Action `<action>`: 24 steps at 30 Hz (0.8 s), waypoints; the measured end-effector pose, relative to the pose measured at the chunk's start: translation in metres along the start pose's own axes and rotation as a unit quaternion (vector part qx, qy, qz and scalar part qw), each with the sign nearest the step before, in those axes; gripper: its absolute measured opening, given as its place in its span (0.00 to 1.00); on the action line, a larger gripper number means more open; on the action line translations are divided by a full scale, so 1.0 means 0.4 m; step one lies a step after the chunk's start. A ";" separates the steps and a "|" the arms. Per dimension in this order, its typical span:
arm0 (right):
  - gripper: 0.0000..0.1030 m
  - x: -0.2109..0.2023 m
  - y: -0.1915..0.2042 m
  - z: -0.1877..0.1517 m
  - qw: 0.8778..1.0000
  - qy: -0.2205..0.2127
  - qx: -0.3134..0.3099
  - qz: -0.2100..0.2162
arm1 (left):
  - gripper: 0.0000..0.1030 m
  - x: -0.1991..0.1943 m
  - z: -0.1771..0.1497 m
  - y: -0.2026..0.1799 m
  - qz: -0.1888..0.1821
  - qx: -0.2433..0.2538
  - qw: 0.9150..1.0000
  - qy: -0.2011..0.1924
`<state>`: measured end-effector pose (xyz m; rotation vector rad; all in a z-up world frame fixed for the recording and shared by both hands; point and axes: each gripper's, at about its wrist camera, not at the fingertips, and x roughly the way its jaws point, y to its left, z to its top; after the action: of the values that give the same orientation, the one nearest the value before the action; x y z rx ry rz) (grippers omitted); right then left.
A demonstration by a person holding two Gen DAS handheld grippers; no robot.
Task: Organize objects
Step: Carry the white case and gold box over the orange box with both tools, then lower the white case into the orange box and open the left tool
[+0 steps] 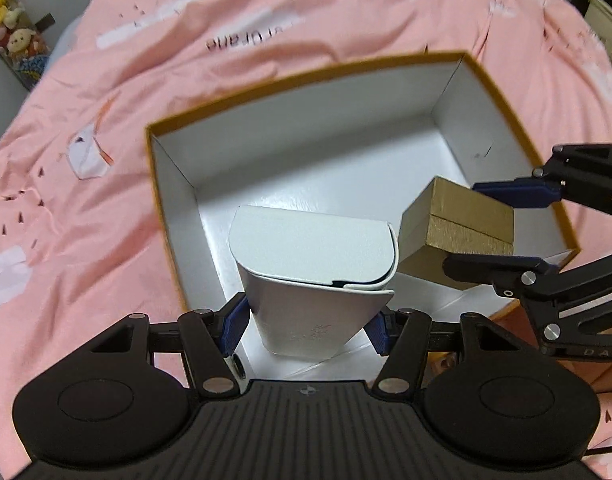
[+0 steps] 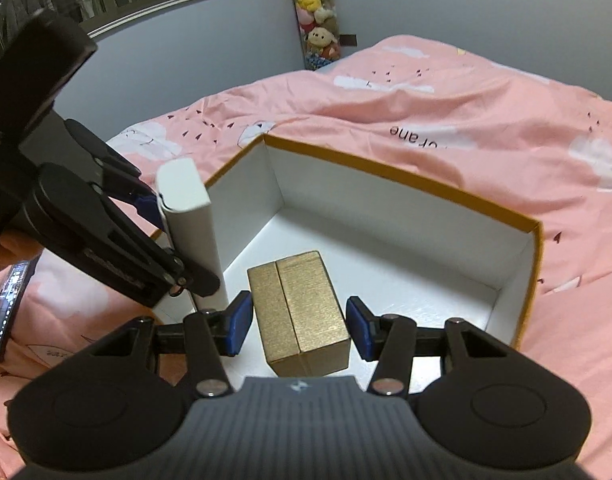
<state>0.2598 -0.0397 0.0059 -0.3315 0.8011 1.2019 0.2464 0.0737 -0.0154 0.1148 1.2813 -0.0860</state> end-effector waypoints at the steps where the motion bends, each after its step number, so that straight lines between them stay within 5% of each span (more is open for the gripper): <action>1: 0.51 0.007 -0.004 0.000 1.000 0.002 0.001 0.002 | 0.67 0.011 0.006 -0.001 -0.002 -0.002 1.000 0.008; 24: 0.51 0.100 -0.102 0.001 0.998 0.045 0.036 0.004 | 0.70 0.234 0.079 -0.016 0.072 0.027 0.993 0.088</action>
<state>0.3028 -0.0260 -0.0294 -0.3244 0.9227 1.1693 0.3021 0.0632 -0.0965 0.2665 1.4422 0.0144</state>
